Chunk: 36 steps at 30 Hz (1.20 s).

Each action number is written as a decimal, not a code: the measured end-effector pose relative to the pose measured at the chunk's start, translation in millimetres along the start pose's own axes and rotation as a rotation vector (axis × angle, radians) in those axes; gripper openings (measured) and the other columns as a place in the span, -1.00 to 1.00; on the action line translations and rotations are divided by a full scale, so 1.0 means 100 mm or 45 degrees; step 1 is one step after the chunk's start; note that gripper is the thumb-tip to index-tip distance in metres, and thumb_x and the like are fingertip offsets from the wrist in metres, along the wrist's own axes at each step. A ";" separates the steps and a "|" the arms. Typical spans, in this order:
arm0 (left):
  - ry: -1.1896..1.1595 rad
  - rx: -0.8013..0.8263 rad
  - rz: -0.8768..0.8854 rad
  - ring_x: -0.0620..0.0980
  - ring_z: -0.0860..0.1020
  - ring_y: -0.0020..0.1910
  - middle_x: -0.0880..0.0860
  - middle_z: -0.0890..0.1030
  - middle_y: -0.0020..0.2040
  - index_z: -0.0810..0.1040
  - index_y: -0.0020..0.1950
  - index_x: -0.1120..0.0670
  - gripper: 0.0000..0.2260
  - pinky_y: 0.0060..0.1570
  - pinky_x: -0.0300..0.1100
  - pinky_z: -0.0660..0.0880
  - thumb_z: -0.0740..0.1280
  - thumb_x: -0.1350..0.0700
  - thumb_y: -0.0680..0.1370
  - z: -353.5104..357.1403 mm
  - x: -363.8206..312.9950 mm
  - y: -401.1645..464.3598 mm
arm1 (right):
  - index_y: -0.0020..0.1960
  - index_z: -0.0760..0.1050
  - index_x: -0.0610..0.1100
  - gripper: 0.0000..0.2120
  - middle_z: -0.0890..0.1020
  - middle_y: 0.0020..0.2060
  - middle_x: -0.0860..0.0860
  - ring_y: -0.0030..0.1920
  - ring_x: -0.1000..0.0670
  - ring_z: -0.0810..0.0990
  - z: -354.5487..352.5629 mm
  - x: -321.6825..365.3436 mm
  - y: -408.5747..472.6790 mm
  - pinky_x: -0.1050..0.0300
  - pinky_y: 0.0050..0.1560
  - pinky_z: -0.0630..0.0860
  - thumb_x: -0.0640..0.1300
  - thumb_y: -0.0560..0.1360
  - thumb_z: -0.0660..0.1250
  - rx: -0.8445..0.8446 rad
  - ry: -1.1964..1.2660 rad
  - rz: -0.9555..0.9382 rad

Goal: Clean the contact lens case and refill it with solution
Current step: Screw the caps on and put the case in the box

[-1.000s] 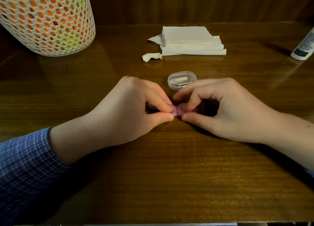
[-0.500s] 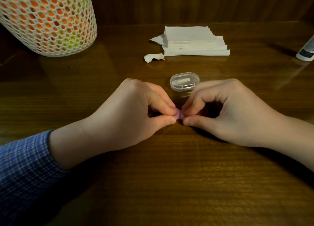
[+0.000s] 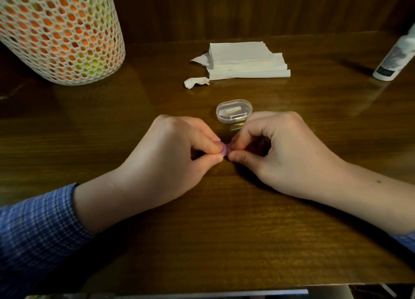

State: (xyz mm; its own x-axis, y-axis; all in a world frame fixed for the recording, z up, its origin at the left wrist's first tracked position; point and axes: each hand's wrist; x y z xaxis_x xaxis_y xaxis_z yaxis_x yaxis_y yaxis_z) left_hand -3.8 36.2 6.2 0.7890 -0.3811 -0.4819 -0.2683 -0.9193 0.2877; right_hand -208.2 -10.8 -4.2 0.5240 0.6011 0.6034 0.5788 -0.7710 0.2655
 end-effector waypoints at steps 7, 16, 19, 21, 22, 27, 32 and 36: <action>-0.010 0.026 0.038 -0.32 0.61 0.09 -0.21 0.71 0.02 0.75 0.05 -0.10 -0.86 0.15 -0.46 0.49 0.50 0.04 0.50 0.00 0.01 0.00 | -0.16 0.69 0.05 -0.92 0.69 -0.14 0.14 -0.08 0.10 0.68 -0.18 -0.09 0.07 0.16 -0.05 0.63 0.04 0.42 0.53 0.137 0.106 -0.055; -0.128 0.109 0.071 -0.24 0.59 0.11 -0.21 0.61 0.14 0.70 0.08 -0.14 -0.77 -0.01 -0.37 0.58 0.49 -0.09 0.44 -0.01 0.12 0.06 | 0.07 0.59 0.12 -0.74 0.57 0.29 0.16 -0.21 0.06 0.63 -0.34 -0.49 0.43 0.13 -0.19 0.64 0.07 0.40 0.50 0.025 -0.093 0.085; -0.283 -0.061 -0.019 -0.14 0.62 0.06 -0.16 0.61 0.12 0.66 0.15 -0.13 -0.73 -0.07 -0.23 0.64 0.47 -0.07 0.45 -0.03 0.19 0.14 | 0.03 0.57 0.16 -0.78 0.60 0.26 0.21 -0.22 0.06 0.62 -0.28 -0.49 0.50 0.07 -0.17 0.68 0.01 0.45 0.53 0.078 -0.115 0.059; -0.192 -0.173 -0.108 -0.17 0.61 0.04 -0.15 0.62 0.13 0.62 0.23 -0.11 -0.66 -0.07 -0.22 0.64 0.44 -0.05 0.45 -0.01 0.27 0.24 | 0.03 0.57 0.17 -0.80 0.65 0.15 0.20 -0.15 0.07 0.63 -0.26 -0.49 0.54 0.01 -0.10 0.68 0.03 0.45 0.52 0.077 -0.105 0.044; -0.098 -0.170 -0.136 -0.21 0.59 0.07 -0.15 0.62 0.17 0.59 0.30 -0.10 -0.60 -0.07 -0.29 0.61 0.44 -0.06 0.46 0.00 0.31 0.29 | 0.05 0.58 0.16 -0.80 0.66 0.10 0.19 -0.11 0.08 0.63 -0.25 -0.48 0.55 0.02 -0.06 0.67 0.05 0.46 0.51 0.066 -0.095 0.021; -0.082 -0.097 -0.134 -0.31 0.55 0.23 -0.21 0.65 0.21 0.49 0.45 -0.07 -0.44 0.05 -0.38 0.51 0.49 -0.11 0.47 0.04 0.38 0.43 | 0.11 0.60 0.17 -0.77 0.63 -0.02 0.30 0.02 0.20 0.60 -0.21 -0.42 0.51 0.28 -0.03 0.58 0.11 0.46 0.44 -0.013 0.054 -0.097; -0.189 -0.159 -0.063 -0.35 0.59 0.14 -0.28 0.65 0.10 0.58 0.32 -0.09 -0.60 0.06 -0.38 0.57 0.50 -0.04 0.49 0.05 0.36 0.41 | 0.11 0.67 0.01 -0.76 0.70 0.00 0.13 -0.06 0.07 0.66 -0.19 -0.40 0.47 0.07 -0.08 0.64 0.04 0.47 0.48 -0.068 0.026 -0.221; -0.192 -0.173 -0.041 -0.32 0.60 0.13 -0.25 0.65 0.10 0.59 0.27 -0.08 -0.63 0.07 -0.37 0.57 0.51 -0.01 0.48 0.06 0.37 0.41 | 0.11 0.70 -0.05 -0.77 0.71 0.05 0.06 -0.04 0.05 0.67 -0.17 -0.38 0.47 0.12 -0.07 0.64 -0.04 0.47 0.51 -0.128 -0.078 -0.325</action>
State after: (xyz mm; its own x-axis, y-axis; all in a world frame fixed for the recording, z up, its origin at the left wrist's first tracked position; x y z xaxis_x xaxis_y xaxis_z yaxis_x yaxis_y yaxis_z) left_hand 11.0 -15.6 -4.8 0.7015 -0.3713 -0.6083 -0.1590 -0.9136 0.3743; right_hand -211.5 -73.7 -2.0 0.4079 0.7879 0.4614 0.6337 -0.6081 0.4781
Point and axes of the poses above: each hand's wrist, its own y-axis towards the middle knuckle, its own z-axis out of the palm, x = y × z
